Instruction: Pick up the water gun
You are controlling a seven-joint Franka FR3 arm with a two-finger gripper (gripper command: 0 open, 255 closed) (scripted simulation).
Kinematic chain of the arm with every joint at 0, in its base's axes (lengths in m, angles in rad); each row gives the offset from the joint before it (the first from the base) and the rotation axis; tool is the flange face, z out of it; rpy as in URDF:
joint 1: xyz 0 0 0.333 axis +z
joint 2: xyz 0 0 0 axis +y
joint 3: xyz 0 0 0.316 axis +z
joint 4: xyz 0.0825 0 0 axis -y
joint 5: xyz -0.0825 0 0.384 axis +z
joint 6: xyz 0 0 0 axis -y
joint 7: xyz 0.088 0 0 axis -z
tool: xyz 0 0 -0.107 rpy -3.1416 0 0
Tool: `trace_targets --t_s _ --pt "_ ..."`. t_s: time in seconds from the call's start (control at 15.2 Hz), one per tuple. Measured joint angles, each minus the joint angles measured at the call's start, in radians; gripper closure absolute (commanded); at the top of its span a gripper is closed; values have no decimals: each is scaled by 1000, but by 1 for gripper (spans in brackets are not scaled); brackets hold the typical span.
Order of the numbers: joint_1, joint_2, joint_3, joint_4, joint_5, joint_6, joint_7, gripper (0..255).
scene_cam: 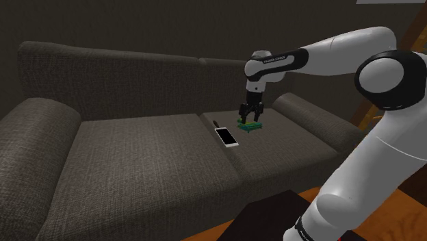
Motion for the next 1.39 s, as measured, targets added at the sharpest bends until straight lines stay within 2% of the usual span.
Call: trace_targets --t_s 0.46,0.99,1.12,1.39 --pt "-49 235 -44 196 44 40 -57 0" --pt "-143 531 -69 515 115 15 -117 0" --pt "-153 564 -68 545 123 19 -121 0" --pt "-156 585 -65 526 130 58 -125 0"
